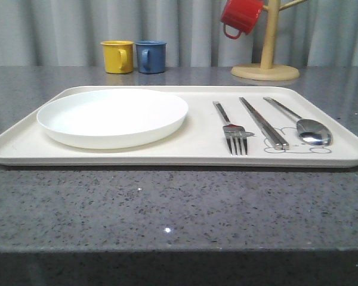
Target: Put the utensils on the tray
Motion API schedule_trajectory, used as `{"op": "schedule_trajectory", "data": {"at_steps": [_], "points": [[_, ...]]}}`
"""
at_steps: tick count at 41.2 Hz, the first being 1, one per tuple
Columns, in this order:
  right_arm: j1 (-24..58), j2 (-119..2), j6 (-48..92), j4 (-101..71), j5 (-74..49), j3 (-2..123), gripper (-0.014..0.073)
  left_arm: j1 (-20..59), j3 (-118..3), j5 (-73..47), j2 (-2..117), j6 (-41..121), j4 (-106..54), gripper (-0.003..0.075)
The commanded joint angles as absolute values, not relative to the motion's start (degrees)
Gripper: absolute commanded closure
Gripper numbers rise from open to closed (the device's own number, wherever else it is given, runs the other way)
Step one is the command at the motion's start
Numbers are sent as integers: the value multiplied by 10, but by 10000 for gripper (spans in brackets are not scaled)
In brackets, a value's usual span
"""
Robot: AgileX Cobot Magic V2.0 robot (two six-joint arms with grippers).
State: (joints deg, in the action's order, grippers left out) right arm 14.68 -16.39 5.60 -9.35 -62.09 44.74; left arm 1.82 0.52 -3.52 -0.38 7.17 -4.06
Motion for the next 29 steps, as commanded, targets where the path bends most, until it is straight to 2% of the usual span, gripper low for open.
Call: {"op": "schedule_trajectory", "data": {"at_steps": [1,20,24,29], "points": [[147,-171,61,-98,-580,459,662,21,4,14,-17,72,-40,738],[146,-169,61,-95,-575,455,662,21,4,14,-17,72,-40,738],[119,-150,61,-88,-515,413,662,21,4,14,-17,72,-40,738],[64,-116,61,-88,-378,313,662,21,4,14,-17,72,-40,738]]}}
